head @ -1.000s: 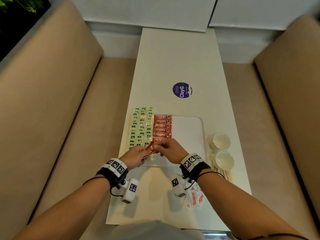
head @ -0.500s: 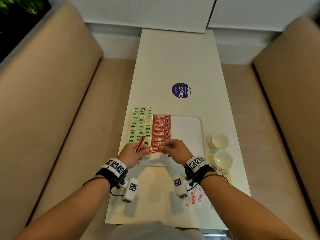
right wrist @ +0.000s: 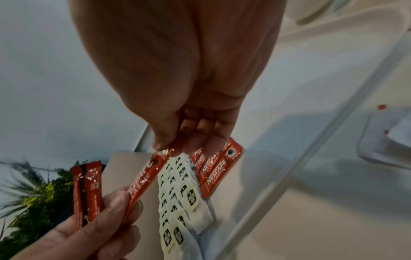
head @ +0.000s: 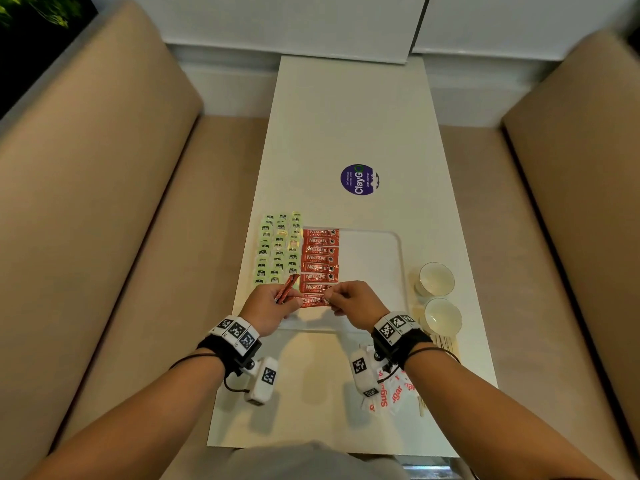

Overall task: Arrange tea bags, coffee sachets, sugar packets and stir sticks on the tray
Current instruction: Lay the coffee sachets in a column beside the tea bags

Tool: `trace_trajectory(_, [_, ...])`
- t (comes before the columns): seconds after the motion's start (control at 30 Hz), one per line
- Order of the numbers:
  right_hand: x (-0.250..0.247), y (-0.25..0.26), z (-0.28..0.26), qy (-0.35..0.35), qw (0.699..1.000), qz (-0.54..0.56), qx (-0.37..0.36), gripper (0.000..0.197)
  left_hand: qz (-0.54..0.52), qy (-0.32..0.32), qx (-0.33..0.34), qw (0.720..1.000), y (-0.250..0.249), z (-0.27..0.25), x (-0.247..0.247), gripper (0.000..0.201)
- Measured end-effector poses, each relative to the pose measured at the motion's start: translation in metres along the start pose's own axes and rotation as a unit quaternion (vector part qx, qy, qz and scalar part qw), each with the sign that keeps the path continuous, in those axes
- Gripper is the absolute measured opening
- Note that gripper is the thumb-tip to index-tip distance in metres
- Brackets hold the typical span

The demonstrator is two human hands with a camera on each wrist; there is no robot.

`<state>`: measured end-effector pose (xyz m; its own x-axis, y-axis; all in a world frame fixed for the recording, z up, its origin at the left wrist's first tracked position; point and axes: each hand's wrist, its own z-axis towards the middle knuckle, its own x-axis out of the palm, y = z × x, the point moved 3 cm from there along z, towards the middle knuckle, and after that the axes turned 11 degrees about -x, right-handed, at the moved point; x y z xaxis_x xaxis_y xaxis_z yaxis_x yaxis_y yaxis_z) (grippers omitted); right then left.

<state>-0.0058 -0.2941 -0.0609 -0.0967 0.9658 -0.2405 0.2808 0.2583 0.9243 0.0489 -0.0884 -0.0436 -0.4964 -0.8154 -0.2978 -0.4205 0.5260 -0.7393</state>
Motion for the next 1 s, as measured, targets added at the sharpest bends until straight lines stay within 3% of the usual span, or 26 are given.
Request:
trace_trajectory(0.3, [-0.012,-0.006,-0.003,-0.027,0.999,0.006,0.023,0.01,0.013,0.014,-0.001,1.0,-0.002,0.006,0.002,0.003])
trace_trajectory(0.5, [-0.024,-0.027,-0.007,-0.055,0.996,-0.019,0.062,0.013,0.014,-0.015,0.0,1.0,0.003,0.008,-0.002,0.014])
trace_trajectory(0.73, [-0.011,-0.054,-0.014,-0.063,0.986,-0.032,0.152,0.022,0.013,0.004,-0.029,0.999,0.018,0.01,-0.004,0.018])
trace_trajectory(0.87, [0.0,-0.052,-0.008,-0.059,0.982,-0.084,0.16,0.03,0.005,0.006,-0.032,0.999,0.023,0.01,-0.006,0.021])
trace_trajectory(1.0, [0.005,-0.045,-0.007,-0.082,0.975,-0.129,0.16,0.019,0.003,0.001,-0.031,1.0,0.027,0.009,-0.01,0.015])
